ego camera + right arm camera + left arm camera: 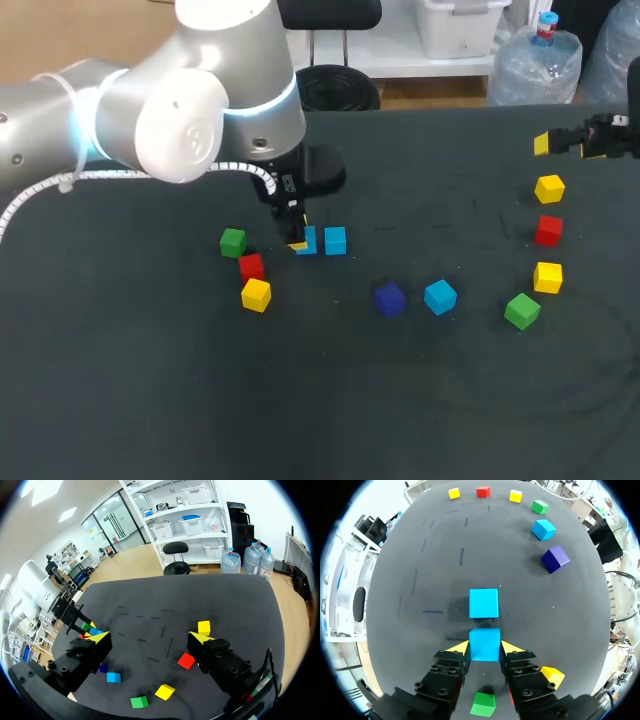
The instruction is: Place the blue cubes, place green cubes on the blue cubes, place the yellow cubes on the green cubes, then place the red cubes on the yellow cubes, and place purple cube on the red cubes.
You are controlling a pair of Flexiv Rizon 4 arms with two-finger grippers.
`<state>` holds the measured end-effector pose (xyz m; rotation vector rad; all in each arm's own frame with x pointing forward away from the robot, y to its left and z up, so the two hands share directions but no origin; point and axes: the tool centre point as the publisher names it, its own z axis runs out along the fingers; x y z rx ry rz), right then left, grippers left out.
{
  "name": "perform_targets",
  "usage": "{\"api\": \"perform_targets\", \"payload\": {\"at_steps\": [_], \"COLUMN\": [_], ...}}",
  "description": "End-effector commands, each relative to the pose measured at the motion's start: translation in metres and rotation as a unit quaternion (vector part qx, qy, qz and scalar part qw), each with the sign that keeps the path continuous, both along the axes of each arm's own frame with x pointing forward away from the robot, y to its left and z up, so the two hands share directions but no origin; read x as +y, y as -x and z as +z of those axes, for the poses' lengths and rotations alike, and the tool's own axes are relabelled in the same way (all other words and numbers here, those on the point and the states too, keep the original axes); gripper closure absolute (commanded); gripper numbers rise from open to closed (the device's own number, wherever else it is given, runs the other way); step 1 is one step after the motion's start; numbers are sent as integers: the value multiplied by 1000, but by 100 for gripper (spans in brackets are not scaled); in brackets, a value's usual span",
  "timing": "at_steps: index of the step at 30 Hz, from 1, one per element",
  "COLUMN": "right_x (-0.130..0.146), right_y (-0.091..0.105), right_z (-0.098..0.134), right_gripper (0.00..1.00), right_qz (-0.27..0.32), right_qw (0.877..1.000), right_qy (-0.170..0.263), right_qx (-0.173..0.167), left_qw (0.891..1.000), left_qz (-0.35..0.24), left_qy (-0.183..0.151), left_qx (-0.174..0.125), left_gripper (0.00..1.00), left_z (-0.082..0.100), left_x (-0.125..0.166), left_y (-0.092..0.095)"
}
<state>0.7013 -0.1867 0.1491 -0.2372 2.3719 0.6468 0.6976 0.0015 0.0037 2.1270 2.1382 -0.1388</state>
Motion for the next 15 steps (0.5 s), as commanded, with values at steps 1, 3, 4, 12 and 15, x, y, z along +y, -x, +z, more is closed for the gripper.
{"api": "perform_targets", "payload": {"at_steps": [1, 3, 4, 12, 15], "right_x": [1, 1, 1, 1, 1], "right_y": [1, 1, 1, 1, 1], "right_z": [1, 1, 1, 1, 1], "right_gripper": [0, 0, 0, 0, 0], "right_qz": [-3, -3, -3, -3, -3], "right_qw": [1000, 1000, 1000, 1000, 1000], "right_qy": [2, 2, 2, 2, 2], "right_qx": [0, 0, 0, 0, 0], "left_qw": [1000, 1000, 1000, 1000, 1000], "left_qz": [0, -1, -1, -1, 0], "left_qy": [-2, -2, -2, -1, -1], "left_qx": [3, 3, 3, 4, 4], "left_gripper": [100, 100, 100, 100, 100], "left_z": [0, 0, 0, -1, -1], "left_x": [-1, -1, -1, -1, -1], "left_y": [-2, -2, -2, -2, -2]}}
